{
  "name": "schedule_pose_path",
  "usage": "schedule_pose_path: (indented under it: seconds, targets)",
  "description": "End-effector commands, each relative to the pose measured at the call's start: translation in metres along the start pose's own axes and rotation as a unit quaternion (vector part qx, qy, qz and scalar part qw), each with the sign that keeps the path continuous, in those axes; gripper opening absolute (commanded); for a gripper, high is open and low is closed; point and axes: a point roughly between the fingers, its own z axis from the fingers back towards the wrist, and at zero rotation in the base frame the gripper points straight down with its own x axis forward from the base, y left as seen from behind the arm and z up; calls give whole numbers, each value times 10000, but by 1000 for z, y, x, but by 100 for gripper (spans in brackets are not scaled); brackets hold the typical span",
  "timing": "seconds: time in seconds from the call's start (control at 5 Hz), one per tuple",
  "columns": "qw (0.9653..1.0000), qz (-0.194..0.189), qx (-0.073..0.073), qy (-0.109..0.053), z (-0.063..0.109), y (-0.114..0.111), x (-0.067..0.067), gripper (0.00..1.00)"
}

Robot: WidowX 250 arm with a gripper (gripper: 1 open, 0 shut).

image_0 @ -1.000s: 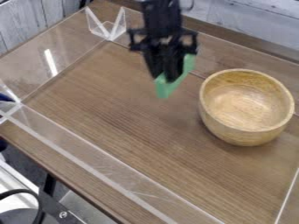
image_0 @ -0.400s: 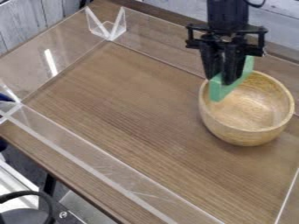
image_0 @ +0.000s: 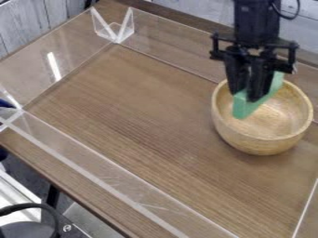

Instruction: Put the green block in the brown bowl

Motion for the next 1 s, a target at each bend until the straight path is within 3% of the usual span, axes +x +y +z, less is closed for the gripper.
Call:
schedule_pose_path:
  seconds: [0.0, 0.4, 0.8]
  targets:
    - [9995, -223, 27, -225, -7, -8, 5, 0]
    - [9994, -182, 204, -231, -33, 1, 20, 0]
    - [9998, -91, 196, -19, -45, 8, 25, 0]
